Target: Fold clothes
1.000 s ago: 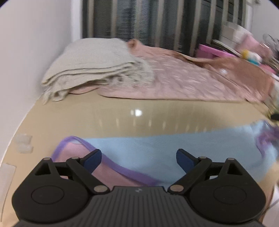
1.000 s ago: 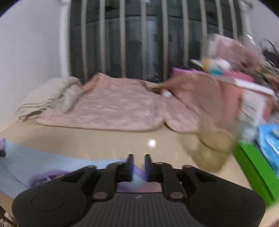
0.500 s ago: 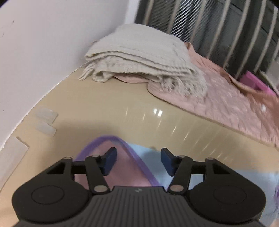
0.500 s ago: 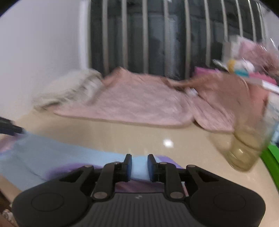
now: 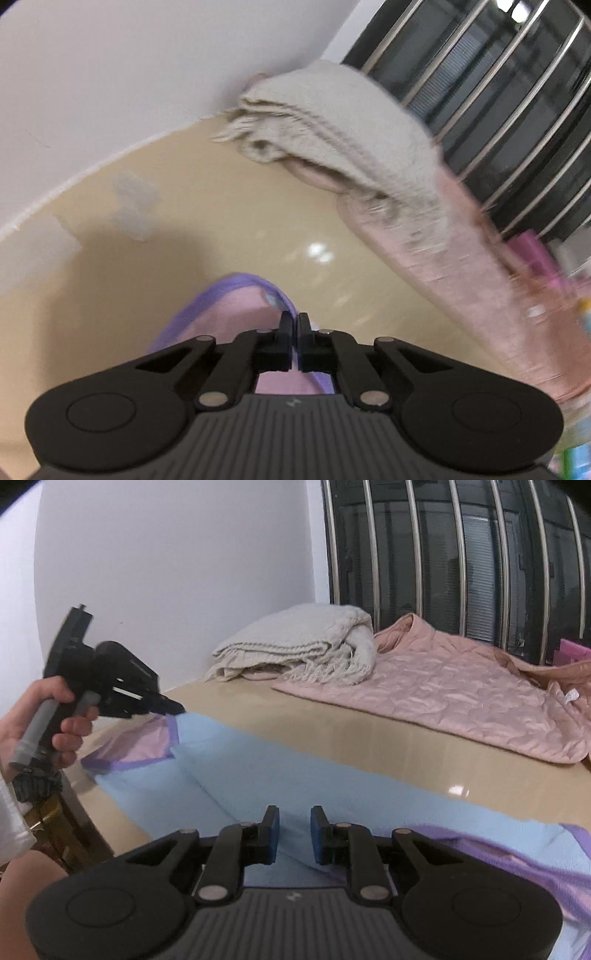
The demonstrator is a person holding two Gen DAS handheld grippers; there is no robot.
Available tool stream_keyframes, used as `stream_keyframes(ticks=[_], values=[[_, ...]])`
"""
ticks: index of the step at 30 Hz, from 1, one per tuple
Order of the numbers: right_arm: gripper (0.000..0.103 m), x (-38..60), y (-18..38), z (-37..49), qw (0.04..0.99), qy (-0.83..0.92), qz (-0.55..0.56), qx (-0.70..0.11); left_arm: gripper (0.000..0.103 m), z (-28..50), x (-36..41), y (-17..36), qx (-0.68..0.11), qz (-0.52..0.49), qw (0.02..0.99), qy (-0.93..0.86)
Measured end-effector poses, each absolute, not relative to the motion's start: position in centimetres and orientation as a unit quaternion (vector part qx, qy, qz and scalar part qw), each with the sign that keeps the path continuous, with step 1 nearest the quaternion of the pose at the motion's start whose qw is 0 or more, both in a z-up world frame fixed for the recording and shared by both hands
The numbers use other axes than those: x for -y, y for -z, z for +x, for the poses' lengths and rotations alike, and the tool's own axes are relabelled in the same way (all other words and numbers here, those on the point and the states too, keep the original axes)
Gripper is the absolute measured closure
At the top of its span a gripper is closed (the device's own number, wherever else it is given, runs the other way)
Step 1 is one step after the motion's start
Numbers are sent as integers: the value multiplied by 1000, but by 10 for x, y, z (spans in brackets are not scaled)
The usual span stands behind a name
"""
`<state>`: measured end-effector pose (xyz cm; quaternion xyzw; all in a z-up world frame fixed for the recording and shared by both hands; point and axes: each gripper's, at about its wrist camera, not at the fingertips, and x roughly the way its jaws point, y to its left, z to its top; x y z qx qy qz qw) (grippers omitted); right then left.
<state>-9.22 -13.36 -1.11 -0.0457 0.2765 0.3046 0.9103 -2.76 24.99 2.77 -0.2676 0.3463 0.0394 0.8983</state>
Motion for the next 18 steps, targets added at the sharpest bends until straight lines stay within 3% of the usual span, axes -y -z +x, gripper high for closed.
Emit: stream_keyframes(ticks=[2,3,4,6,8,10,12,16,18], values=[[87,135,14,-94,912,-303,-53,-272,100,-29,-253,-26,-346,-256,901,-51],[87,135,15,-94,913,-302,-60,-269,94,-30,-254,-27,-345,-254,902,-55],[87,134,14,-96,914,-298,-67,-268,75,-32,-253,-30,-336,-249,906,-69],[87,138,10,-100,917,-290,-68,-264,53,-40,-248,-38,-322,-232,913,-94],[85,159,-3,-112,933,-266,-47,-237,53,-52,-231,-48,-313,-205,923,-84],[67,191,-17,-125,958,-204,-14,-199,44,-68,-205,-57,-304,-178,935,-41],[41,231,-26,-138,982,-102,24,-160,38,-80,-174,-58,-298,-155,942,-1],[42,261,-7,-131,983,15,61,-173,38,-87,-123,-44,-305,-81,948,29],[54,259,8,-124,978,48,58,-195,38,-86,-113,-34,-313,-61,948,17]])
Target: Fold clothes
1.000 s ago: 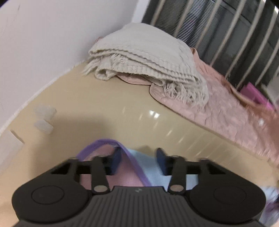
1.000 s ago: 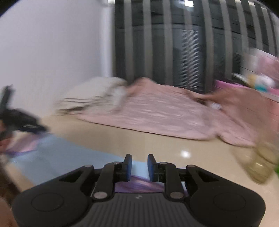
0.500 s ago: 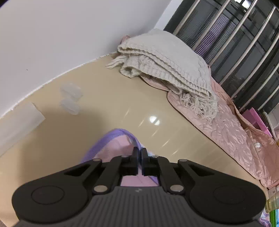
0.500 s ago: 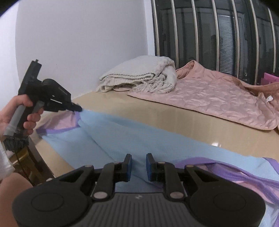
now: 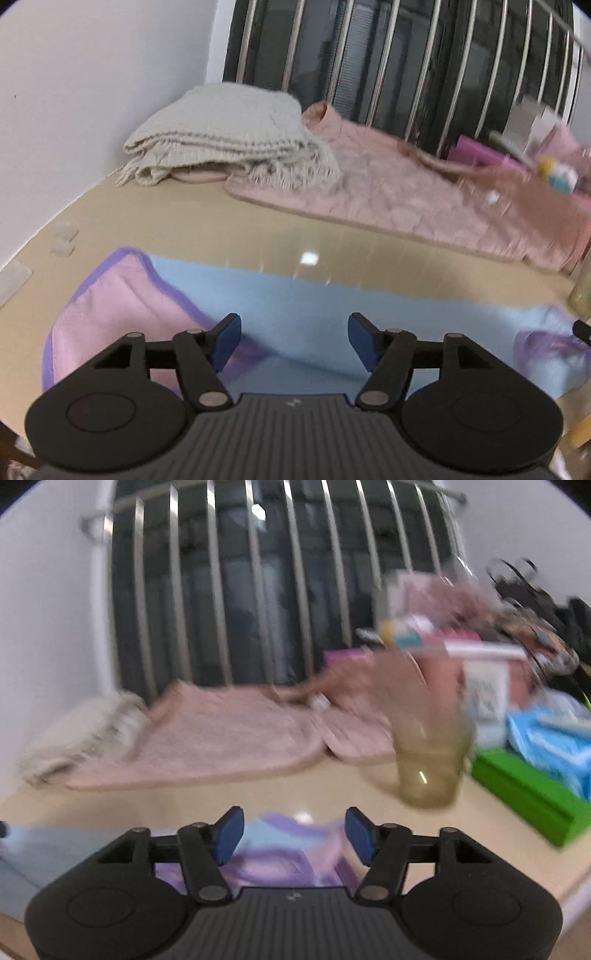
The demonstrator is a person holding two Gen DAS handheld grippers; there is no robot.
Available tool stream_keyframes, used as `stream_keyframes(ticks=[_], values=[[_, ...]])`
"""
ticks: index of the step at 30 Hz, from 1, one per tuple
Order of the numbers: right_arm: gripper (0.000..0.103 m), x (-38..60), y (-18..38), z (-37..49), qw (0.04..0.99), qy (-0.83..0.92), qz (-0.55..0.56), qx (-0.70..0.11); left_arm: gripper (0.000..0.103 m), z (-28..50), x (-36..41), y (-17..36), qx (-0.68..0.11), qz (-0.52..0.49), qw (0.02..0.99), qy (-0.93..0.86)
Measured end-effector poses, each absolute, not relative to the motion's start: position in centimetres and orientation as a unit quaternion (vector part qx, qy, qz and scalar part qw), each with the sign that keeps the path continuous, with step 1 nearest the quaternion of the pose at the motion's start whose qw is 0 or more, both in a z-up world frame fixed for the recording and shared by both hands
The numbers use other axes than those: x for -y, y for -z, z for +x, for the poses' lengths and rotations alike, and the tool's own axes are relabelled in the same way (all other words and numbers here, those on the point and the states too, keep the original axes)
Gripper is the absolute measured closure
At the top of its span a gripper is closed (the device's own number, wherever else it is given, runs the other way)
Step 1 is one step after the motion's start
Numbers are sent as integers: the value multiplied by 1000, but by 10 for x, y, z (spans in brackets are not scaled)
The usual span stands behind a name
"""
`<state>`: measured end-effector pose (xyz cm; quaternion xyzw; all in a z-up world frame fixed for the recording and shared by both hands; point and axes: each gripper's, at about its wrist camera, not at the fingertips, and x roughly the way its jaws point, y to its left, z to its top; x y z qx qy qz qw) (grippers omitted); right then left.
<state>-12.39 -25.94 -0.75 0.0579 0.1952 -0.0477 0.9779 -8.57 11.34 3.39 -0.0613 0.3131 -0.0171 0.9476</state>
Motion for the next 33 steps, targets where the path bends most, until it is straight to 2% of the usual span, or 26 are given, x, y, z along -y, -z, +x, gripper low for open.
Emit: stream_keyframes(ticks=[3,7,8,9,12,18,20,23,26,28,29,30,33], values=[[55,257,26,-125,975,75,52,-204,37,-90,-111,-24,-316,-54,947,9],[58,250,44,-139,984,76,26,-157,36,-96,-108,-18,-312,-32,950,6],[71,250,46,-140,986,71,21,-150,36,-98,-107,-18,-311,-28,950,6],[88,249,44,-140,986,66,15,-151,36,-100,-109,-21,-309,-31,950,7],[94,248,33,-134,985,58,10,-163,36,-112,-119,-30,-300,-47,953,5],[95,189,-25,-146,993,-55,12,-100,25,-151,-155,-53,-260,-98,960,-45],[95,153,-31,-143,986,-117,26,-113,25,-161,-167,-56,-252,-118,958,-67],[94,90,-11,-129,973,-167,23,-157,25,-172,-181,-55,-257,-149,951,-90],[88,54,15,-109,957,-177,28,-229,25,-182,-188,-51,-264,-159,946,-100],[67,51,15,-116,955,-194,22,-223,24,-187,-189,-47,-266,-153,945,-108],[45,53,11,-122,955,-205,20,-213,24,-189,-189,-45,-267,-151,945,-114],[36,59,4,-131,956,-217,22,-198,24,-189,-190,-43,-269,-154,944,-115],[38,95,-21,-161,963,-236,37,-122,24,-189,-192,-38,-273,-167,940,-115]])
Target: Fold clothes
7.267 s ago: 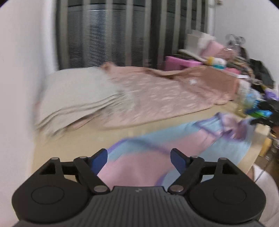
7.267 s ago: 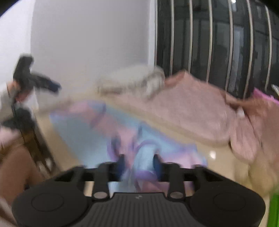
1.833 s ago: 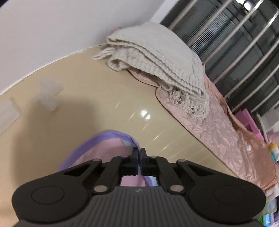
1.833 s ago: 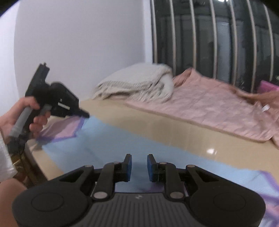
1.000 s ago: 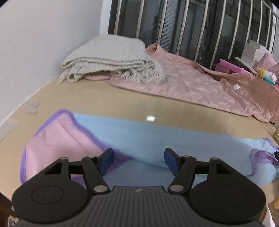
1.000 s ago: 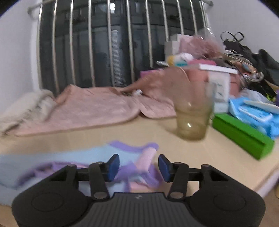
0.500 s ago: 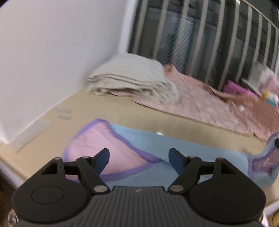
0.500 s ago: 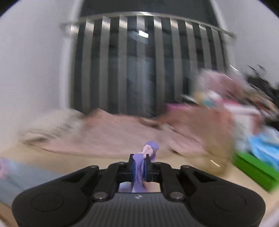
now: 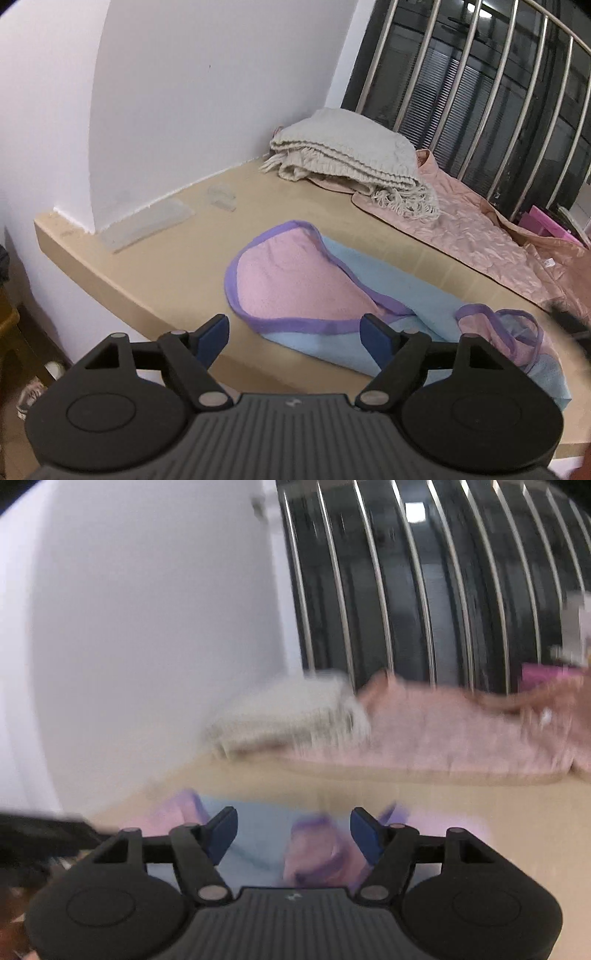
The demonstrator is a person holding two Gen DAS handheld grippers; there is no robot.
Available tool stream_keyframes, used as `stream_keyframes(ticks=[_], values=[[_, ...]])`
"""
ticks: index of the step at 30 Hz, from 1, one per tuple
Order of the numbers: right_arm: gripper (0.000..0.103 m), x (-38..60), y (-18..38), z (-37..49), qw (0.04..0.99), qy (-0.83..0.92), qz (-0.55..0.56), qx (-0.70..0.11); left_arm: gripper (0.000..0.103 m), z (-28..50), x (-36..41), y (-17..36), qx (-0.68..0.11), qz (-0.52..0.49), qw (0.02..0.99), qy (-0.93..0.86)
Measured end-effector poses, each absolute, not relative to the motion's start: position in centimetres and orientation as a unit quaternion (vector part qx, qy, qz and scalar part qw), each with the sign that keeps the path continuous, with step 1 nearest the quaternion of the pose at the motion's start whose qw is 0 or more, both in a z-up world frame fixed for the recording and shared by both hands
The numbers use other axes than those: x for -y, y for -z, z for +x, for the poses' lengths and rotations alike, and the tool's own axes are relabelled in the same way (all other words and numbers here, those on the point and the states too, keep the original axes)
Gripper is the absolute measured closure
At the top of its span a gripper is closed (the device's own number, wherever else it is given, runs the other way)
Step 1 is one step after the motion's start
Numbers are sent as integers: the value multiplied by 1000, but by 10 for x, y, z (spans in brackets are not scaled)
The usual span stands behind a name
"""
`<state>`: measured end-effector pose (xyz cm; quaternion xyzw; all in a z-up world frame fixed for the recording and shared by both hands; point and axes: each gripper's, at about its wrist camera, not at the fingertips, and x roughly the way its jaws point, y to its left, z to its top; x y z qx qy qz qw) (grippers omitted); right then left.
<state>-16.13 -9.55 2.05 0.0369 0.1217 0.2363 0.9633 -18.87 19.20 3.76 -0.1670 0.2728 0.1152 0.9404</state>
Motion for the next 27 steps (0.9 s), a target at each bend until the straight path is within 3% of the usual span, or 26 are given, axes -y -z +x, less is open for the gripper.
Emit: stream_keyframes(ticks=[1,2,3,5,9,11,12,14,20,22,27], values=[[39,110,-27,-170,969,-225,40,-95,24,-187,-191,-36,-274,-168,940,-115],[48,122,-29,-172,976,-198,41,-85,24,-186,-190,-34,-274,-168,940,-114],[65,131,-28,-169,981,-169,40,-89,24,-184,-189,-32,-275,-169,940,-113],[88,140,-14,-148,980,-141,35,-136,24,-181,-185,-30,-277,-164,939,-118],[91,118,12,-126,958,-176,-64,-216,23,-175,-180,-26,-267,-145,934,-187],[83,119,-6,-131,958,-190,-82,-197,23,-175,-179,-25,-261,-133,929,-226],[67,125,-22,-130,958,-209,-68,-185,22,-173,-179,-25,-263,-129,927,-236],[48,127,-59,-109,941,-273,-74,-185,22,-171,-180,-22,-265,-135,923,-246],[48,29,-94,-13,832,-448,-219,-242,24,-174,-181,-15,-230,-176,910,-298],[48,-16,-84,10,798,-483,-243,-265,38,-172,-172,-16,-225,-154,912,-307],[51,-103,-40,52,748,-503,-280,-331,44,-165,-162,-12,-235,-114,913,-313]])
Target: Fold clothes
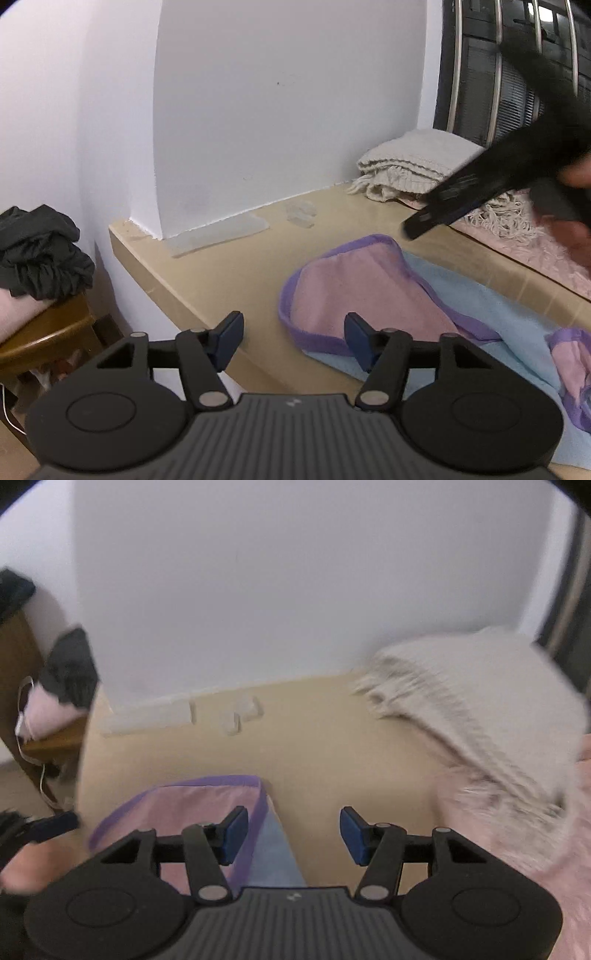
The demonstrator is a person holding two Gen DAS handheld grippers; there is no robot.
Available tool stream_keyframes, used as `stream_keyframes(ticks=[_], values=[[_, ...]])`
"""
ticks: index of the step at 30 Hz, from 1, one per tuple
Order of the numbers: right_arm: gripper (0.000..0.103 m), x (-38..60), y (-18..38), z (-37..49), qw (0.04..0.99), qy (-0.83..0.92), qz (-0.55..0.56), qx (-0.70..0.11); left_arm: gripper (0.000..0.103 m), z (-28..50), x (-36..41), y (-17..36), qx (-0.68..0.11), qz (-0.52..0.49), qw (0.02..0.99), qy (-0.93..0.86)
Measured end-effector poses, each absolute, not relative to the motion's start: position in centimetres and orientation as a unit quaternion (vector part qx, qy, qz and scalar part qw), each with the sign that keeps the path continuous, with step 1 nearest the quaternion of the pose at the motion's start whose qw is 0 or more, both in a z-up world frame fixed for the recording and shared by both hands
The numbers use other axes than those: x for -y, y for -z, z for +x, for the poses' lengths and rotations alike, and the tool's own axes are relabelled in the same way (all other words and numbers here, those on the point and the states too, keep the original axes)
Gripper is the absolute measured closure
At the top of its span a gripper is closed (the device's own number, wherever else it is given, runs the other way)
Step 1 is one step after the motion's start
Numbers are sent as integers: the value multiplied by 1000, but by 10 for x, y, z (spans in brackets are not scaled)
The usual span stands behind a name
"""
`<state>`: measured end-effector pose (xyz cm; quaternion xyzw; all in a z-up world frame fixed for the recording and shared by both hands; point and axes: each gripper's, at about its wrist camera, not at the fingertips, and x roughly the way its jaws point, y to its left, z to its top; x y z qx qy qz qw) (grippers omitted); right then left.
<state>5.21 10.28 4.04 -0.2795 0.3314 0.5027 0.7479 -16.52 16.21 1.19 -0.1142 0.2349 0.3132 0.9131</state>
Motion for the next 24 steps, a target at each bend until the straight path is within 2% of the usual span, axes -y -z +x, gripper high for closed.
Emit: stream_keyframes(ticks=[2,4,5,7,9,15,20,24], values=[[52,-123,-28,60,741,-500,-288,-343,57,-163,-165,-14,-237,-119,912,-312],[58,-134,-18,66,729,-506,-283,-364,82,-159,-169,-15,-243,-123,912,-308],[68,-138,-15,68,723,-511,-276,-374,87,-157,-171,-16,-247,-124,911,-306],[78,-138,-12,66,718,-523,-256,-381,94,-155,-175,-16,-249,-137,913,-294],[98,-134,-13,68,721,-520,-242,-389,100,-154,-181,-15,-245,-166,916,-272],[99,-91,-31,86,793,-440,-187,-378,101,-123,-199,-28,-243,-241,920,-193],[99,-6,-65,116,861,-359,-80,-351,101,-66,-186,-80,-217,-231,943,-99],[99,66,-83,139,901,-277,-14,-333,101,-4,-159,-113,-227,-211,951,-21]])
